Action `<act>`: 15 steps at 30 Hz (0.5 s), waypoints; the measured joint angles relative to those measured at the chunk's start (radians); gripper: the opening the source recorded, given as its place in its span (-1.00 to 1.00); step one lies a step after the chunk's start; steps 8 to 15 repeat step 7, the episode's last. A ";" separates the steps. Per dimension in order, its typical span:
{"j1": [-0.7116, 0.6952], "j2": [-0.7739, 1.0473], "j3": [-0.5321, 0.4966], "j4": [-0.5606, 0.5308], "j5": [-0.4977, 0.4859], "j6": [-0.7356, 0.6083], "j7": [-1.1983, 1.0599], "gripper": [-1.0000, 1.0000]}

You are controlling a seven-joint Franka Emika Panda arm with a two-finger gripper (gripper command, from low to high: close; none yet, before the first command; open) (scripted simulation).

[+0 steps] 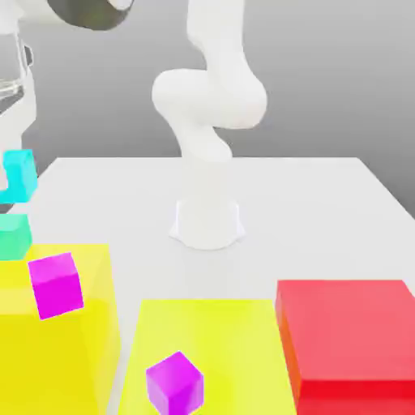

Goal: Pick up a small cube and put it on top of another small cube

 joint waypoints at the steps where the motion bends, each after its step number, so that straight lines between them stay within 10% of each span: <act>1: -0.003 0.015 -0.003 -0.022 0.001 0.037 0.001 -1.00; 2: -0.005 0.029 -0.005 -0.043 0.003 0.071 0.001 1.00; 15: -0.005 0.029 -0.005 -0.043 0.003 0.071 0.001 1.00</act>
